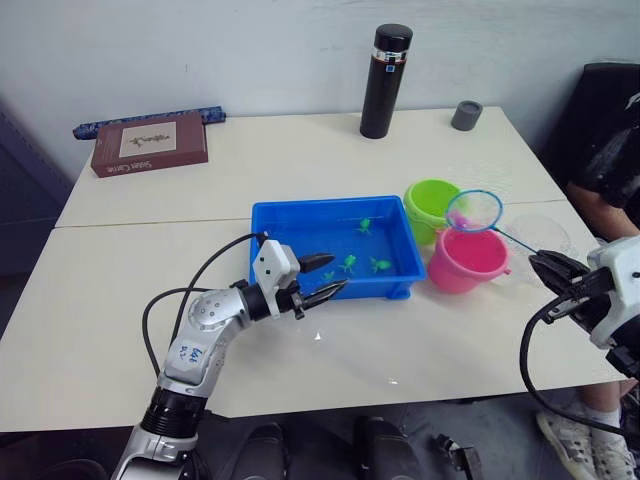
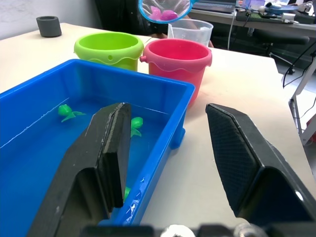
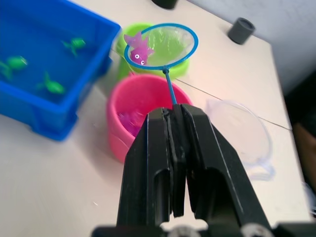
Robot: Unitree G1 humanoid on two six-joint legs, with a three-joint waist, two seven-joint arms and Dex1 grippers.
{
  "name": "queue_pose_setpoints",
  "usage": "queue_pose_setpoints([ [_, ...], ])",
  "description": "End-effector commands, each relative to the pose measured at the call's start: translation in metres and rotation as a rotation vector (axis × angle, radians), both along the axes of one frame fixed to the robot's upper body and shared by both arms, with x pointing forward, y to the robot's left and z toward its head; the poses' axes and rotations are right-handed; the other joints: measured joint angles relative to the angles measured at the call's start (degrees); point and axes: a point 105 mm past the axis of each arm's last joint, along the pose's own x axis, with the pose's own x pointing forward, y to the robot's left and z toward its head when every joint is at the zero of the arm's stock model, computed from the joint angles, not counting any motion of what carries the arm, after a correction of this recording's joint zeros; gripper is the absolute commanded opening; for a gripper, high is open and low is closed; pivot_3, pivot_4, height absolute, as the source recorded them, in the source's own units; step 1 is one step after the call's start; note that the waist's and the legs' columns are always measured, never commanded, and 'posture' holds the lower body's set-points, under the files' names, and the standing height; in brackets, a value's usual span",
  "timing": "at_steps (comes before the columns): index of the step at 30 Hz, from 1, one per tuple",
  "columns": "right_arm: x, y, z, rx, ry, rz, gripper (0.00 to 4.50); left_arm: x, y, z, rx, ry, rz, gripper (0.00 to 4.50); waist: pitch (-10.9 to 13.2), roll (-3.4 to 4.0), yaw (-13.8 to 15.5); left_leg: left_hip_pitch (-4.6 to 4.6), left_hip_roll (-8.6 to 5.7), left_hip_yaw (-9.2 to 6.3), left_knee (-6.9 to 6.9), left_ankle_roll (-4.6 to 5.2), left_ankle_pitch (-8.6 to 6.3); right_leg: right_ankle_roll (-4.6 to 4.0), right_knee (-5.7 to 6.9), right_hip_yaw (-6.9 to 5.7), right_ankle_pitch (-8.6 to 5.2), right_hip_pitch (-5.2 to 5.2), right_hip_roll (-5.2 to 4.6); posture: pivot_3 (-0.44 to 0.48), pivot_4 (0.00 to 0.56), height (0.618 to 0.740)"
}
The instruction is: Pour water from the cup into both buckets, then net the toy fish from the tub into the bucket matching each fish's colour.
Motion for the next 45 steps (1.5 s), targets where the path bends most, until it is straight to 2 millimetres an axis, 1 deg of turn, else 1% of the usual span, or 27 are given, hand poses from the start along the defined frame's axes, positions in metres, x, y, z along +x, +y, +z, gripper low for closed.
queue_pose_setpoints([
  [1,0.001,-0.011,0.001,-0.164,-0.064,-0.038,0.00,-0.002,-0.001,0.009,-0.014,-0.044,-0.011,2.67,0.0,0.00,0.0,0.02,0.00,-0.01,0.00,0.00,0.00,0.00,0.00,0.00,0.00,0.03,0.01,0.000,0.150,0.740],
  [9,0.001,-0.020,-0.016,-0.388,-0.078,-0.035,0.00,-0.003,0.001,0.009,-0.014,-0.045,0.006,2.67,0.0,0.00,0.0,0.05,-0.01,0.00,-0.01,0.00,0.01,0.01,0.01,0.02,0.00,0.03,0.03,0.000,0.150,0.740],
  [15,0.003,-0.028,-0.020,-0.565,-0.116,-0.019,0.00,-0.004,0.003,0.009,-0.012,-0.046,0.016,2.67,0.0,0.00,0.1,0.07,-0.01,0.03,0.00,0.00,0.01,0.01,0.00,0.04,0.01,0.05,0.03,0.000,0.150,0.740],
  [17,0.003,-0.030,-0.019,-0.653,-0.141,-0.009,0.00,-0.004,0.003,0.009,-0.013,-0.045,0.019,2.67,0.0,0.00,0.1,0.07,-0.01,0.03,0.00,-0.01,0.01,0.01,0.00,0.05,0.01,0.06,0.03,0.000,0.150,0.740],
  [19,0.003,-0.032,-0.020,-0.775,-0.162,0.009,0.00,-0.003,0.004,0.008,-0.016,-0.040,0.029,2.67,0.0,0.00,0.0,0.08,-0.01,0.04,0.00,-0.01,0.01,0.01,0.00,0.05,0.01,0.06,0.03,0.000,0.150,0.740],
  [23,-0.001,-0.023,-0.019,-0.965,-0.241,0.085,0.00,-0.002,0.004,0.008,-0.016,-0.041,0.034,2.67,0.0,0.00,0.0,0.10,-0.02,0.06,-0.01,-0.01,0.01,0.01,0.00,0.07,0.01,0.06,0.03,0.000,0.150,0.740],
  [29,-0.005,-0.017,-0.019,-1.126,-0.305,0.159,0.00,-0.004,0.004,0.007,-0.018,-0.037,0.033,2.67,0.0,0.00,0.0,0.12,-0.03,0.09,0.01,-0.02,0.01,0.03,0.00,0.10,0.02,0.09,0.02,0.000,0.150,0.740],
  [32,-0.005,-0.018,-0.018,-1.159,-0.320,0.163,0.00,-0.004,0.003,0.007,-0.018,-0.037,0.033,2.67,0.0,0.00,0.0,0.13,-0.03,0.10,0.01,-0.02,0.02,0.04,-0.01,0.10,0.02,0.10,0.02,0.000,0.150,0.740],
  [37,-0.002,-0.032,-0.013,-1.215,-0.310,0.113,0.00,-0.004,0.003,0.007,-0.018,-0.036,0.032,2.67,0.0,0.00,0.0,0.15,-0.03,0.10,0.02,-0.02,0.02,0.03,-0.01,0.11,0.02,0.13,0.02,0.000,0.150,0.740],
  [40,-0.004,-0.030,-0.025,-1.249,-0.279,0.161,0.00,-0.004,0.003,0.006,-0.018,-0.035,0.031,2.67,0.0,0.00,0.0,0.19,-0.03,0.09,0.02,-0.02,0.02,0.03,-0.01,0.11,0.01,0.16,0.02,0.000,0.150,0.740],
  [43,-0.004,-0.030,-0.019,-1.240,-0.297,0.141,0.00,-0.004,0.003,0.006,-0.017,-0.036,0.032,2.67,0.0,0.00,-0.1,0.20,-0.03,0.09,0.00,-0.02,0.02,0.02,0.00,0.11,0.01,0.16,0.03,0.000,0.150,0.740],
  [45,-0.004,-0.023,-0.025,-1.264,-0.294,0.193,0.00,-0.005,0.003,0.005,-0.016,-0.034,0.032,2.67,0.0,0.00,-0.1,0.21,-0.03,0.10,0.03,-0.02,0.02,0.03,0.00,0.12,0.02,0.19,0.03,0.000,0.150,0.740],
])
